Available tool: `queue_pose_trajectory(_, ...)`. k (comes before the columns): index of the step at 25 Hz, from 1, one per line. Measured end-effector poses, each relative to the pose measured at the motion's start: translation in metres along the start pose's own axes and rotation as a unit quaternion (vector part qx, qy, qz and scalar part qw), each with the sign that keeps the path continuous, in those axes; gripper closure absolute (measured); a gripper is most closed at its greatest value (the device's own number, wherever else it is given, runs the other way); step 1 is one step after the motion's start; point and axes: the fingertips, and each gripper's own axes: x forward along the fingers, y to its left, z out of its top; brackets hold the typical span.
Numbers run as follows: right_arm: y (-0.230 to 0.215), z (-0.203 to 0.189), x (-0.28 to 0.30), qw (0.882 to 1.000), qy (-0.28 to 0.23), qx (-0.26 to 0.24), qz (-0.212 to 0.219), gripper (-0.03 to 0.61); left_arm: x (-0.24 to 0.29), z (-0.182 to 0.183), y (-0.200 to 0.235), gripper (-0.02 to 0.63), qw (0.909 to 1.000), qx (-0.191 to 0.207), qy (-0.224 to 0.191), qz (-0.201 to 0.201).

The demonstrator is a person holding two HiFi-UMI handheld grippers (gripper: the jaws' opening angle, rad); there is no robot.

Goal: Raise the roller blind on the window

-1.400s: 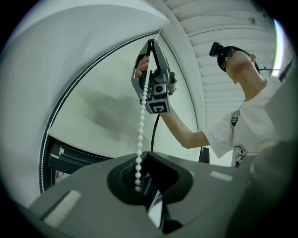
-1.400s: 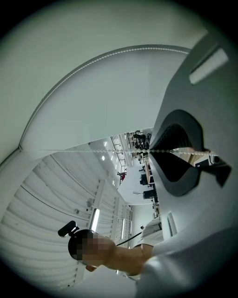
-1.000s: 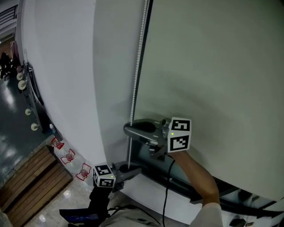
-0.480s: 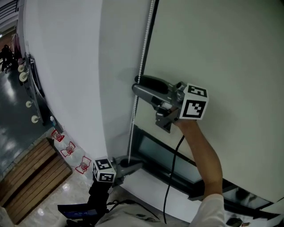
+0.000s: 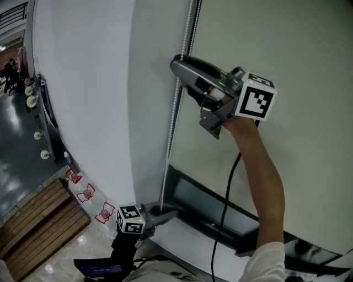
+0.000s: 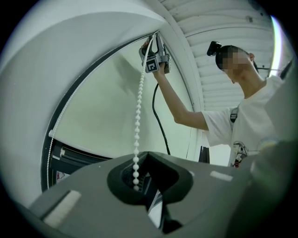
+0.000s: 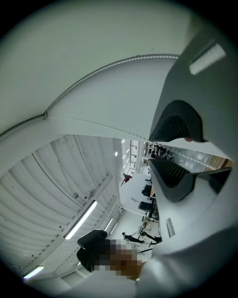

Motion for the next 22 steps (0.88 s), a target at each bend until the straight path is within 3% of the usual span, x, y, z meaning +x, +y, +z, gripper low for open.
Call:
queue_pose_trajectory(6, 0.0002, 0.0048, -0.0007, 1.0, -0.011, 0.005, 0.001, 0.557, -0.0001, -0.0012, 0.003, 0.615, 1.0, 0.0, -0.001, -0.001)
queue_pose_trajectory(11, -0.0067, -0.0004, -0.0026, 0.998, -0.012, 0.056, 0.003, 0.561, -0.001, -0.0033, 0.0063, 0.615, 1.0, -0.005, -0.002, -0.003)
queue_pose_trajectory(22, -0.004, -0.0015, -0.0014, 0.997, -0.009, 0.069, 0.017, 0.563, 0.0047, 0.0038, 0.009, 0.615, 0.9998, -0.018, 0.0, -0.008)
